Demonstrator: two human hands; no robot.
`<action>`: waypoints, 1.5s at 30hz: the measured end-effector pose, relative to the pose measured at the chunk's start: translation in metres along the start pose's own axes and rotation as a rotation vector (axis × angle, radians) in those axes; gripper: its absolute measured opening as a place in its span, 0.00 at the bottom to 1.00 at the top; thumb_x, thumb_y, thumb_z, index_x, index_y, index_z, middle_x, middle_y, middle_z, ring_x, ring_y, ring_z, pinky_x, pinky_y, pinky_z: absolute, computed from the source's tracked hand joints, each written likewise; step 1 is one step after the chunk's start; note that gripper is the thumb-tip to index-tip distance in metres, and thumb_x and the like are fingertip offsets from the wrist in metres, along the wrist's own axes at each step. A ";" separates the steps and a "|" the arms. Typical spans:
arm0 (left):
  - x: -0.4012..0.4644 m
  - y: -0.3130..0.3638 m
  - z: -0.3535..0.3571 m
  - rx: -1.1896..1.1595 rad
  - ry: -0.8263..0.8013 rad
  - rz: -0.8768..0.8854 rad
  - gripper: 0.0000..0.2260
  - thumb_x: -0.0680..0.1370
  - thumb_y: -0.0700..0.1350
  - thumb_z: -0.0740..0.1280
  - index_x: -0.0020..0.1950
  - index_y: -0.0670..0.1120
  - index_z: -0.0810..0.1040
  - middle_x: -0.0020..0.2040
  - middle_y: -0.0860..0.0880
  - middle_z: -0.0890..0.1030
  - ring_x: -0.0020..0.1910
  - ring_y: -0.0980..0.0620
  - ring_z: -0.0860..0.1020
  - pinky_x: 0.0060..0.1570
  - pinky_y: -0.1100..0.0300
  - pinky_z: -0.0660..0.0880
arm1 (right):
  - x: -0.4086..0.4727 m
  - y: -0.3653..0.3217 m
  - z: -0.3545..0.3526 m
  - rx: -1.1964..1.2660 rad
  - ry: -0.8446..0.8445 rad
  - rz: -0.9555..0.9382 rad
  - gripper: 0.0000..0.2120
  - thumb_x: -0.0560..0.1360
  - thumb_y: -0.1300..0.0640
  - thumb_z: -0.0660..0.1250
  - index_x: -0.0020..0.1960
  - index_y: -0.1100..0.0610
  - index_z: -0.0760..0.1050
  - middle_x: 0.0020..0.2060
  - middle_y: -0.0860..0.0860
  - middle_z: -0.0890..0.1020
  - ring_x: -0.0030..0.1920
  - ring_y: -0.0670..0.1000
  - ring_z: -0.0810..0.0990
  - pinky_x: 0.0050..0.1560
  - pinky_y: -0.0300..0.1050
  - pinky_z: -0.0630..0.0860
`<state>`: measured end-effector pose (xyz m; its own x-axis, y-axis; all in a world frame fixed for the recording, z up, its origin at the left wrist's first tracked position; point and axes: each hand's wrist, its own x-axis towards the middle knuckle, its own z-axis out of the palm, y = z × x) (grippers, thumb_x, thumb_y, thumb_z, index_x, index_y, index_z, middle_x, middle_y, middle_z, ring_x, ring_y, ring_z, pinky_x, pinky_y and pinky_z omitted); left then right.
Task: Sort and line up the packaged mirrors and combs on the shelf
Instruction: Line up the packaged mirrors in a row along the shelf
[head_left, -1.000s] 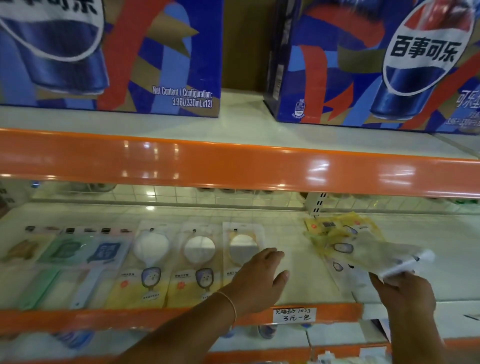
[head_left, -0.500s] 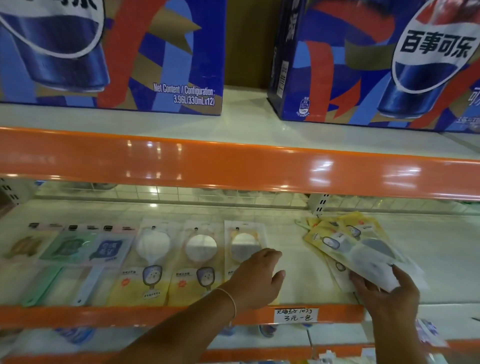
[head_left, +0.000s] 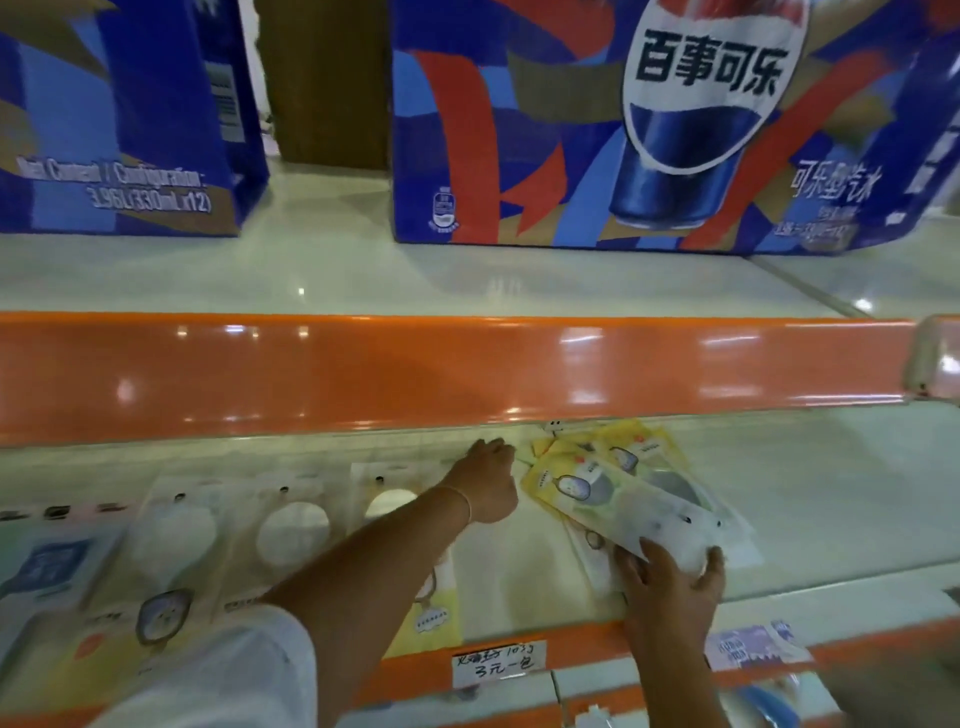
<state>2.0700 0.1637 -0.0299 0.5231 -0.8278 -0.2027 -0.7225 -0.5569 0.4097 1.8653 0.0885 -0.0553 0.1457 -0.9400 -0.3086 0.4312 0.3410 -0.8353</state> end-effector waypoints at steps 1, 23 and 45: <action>0.008 0.003 0.001 0.020 -0.005 -0.012 0.25 0.79 0.45 0.56 0.75 0.41 0.57 0.77 0.42 0.55 0.75 0.43 0.53 0.72 0.49 0.58 | 0.000 -0.001 0.000 0.017 -0.015 -0.011 0.39 0.73 0.70 0.68 0.74 0.45 0.57 0.57 0.50 0.74 0.51 0.54 0.81 0.43 0.42 0.81; 0.004 0.065 0.048 -0.986 0.189 -0.331 0.17 0.74 0.40 0.64 0.63 0.46 0.73 0.56 0.48 0.78 0.50 0.51 0.78 0.45 0.60 0.77 | 0.006 0.000 0.005 -0.324 -0.029 -0.021 0.14 0.72 0.52 0.73 0.57 0.45 0.76 0.51 0.60 0.81 0.41 0.55 0.80 0.45 0.52 0.80; -0.166 0.044 -0.052 -1.505 0.055 0.041 0.15 0.74 0.40 0.71 0.59 0.40 0.75 0.43 0.41 0.82 0.38 0.44 0.79 0.33 0.54 0.77 | -0.075 -0.026 0.057 0.207 -0.648 0.440 0.07 0.77 0.64 0.59 0.48 0.64 0.75 0.35 0.56 0.82 0.28 0.49 0.80 0.28 0.37 0.77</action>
<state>1.9748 0.2804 0.0683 0.5549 -0.8183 -0.1500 0.3707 0.0818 0.9252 1.8939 0.1497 0.0152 0.7997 -0.5620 -0.2112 0.3614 0.7316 -0.5781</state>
